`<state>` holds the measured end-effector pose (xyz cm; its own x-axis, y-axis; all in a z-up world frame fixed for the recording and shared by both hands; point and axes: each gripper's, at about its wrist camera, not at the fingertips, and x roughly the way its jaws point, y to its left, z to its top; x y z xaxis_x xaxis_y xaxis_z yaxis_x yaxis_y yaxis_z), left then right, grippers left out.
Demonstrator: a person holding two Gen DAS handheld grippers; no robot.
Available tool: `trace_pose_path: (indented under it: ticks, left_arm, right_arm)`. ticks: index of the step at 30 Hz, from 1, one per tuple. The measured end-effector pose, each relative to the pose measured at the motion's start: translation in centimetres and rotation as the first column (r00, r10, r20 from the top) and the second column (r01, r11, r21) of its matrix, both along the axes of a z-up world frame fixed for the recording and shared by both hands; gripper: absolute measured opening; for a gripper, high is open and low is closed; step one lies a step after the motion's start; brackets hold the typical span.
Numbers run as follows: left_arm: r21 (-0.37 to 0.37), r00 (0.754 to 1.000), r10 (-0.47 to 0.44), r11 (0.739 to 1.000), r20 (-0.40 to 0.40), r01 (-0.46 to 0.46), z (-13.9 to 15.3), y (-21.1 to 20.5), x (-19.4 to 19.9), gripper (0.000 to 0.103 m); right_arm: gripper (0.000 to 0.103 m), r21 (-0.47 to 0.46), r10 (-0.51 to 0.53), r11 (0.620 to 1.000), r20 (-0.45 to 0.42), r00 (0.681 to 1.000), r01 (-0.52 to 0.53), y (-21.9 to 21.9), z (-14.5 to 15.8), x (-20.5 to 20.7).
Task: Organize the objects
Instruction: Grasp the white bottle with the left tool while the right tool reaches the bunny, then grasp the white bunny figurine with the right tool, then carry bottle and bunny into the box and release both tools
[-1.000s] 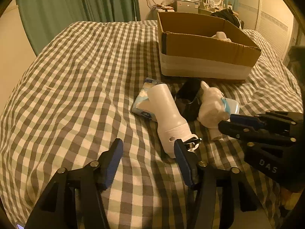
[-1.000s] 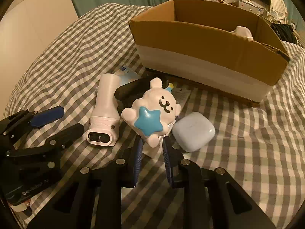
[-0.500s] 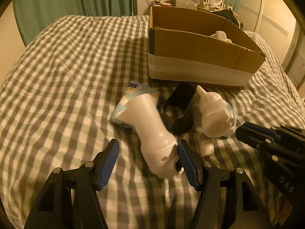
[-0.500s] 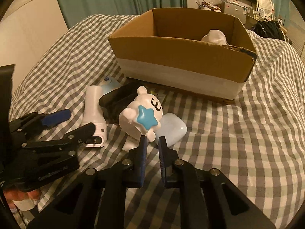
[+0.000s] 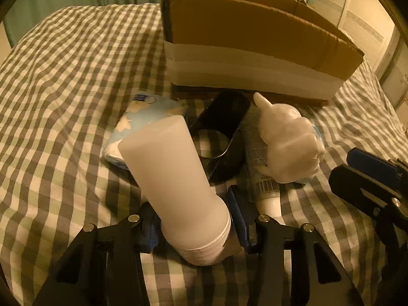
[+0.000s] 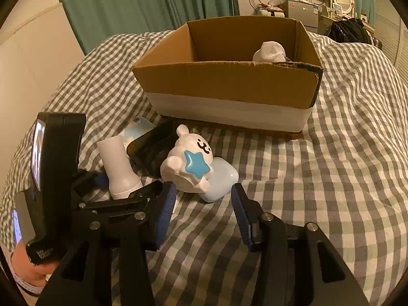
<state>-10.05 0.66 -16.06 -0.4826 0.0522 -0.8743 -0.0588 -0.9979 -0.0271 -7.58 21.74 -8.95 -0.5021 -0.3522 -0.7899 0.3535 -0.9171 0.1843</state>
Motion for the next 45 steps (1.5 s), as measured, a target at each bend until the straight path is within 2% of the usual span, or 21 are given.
trace_pose_path:
  ticks: [6, 12, 16, 22, 29, 37, 45]
  left_arm:
    - [0.079, 0.997, 0.049, 0.996, -0.052, -0.045, 2.0, -1.5, 1.9, 0.048]
    - [0.053, 0.988, 0.089, 0.995, -0.126, -0.083, 4.3, -2.9, 3.3, 0.046]
    - [0.057, 0.986, 0.103, 0.994, -0.131, -0.097, 4.2, -4.2, 3.2, 0.046]
    - [0.05, 0.987, 0.094, 0.995, -0.127, -0.088, 4.1, -4.1, 3.4, 0.046]
    - [0.04, 0.987, 0.088, 0.996, -0.134, -0.084, 4.2, -3.7, 3.5, 0.046]
    - [0.015, 0.984, 0.081, 0.997, -0.16, -0.079, 5.8, -3.0, 4.5, 0.046]
    - [0.024, 0.973, 0.032, 0.999, -0.23, -0.028, 9.6, -1.2, 5.7, 0.046]
  right_arm:
    - [0.045, -0.005, 0.004, 1.0, -0.002, 1.0, -0.005, -0.1, -0.1, 0.0]
    - [0.046, -0.001, 0.029, 1.0, -0.003, 1.0, -0.029, -1.2, 0.5, -0.5]
    - [0.053, 0.043, 0.046, 0.998, -0.004, 0.999, -0.046, -2.9, 0.6, -1.6]
    - [0.053, 0.13, 0.058, 0.99, 0.035, 0.998, -0.062, -5.2, -1.5, -3.8]
    - [0.052, 0.132, 0.056, 0.99, 0.019, 0.998, -0.058, -4.7, -1.3, -3.5]
    - [0.05, 0.109, 0.047, 0.993, -0.056, 0.997, -0.041, -3.3, 1.0, -1.1]
    - [0.05, 0.07, 0.041, 0.997, -0.14, 0.989, -0.031, -1.8, 4.9, 2.3]
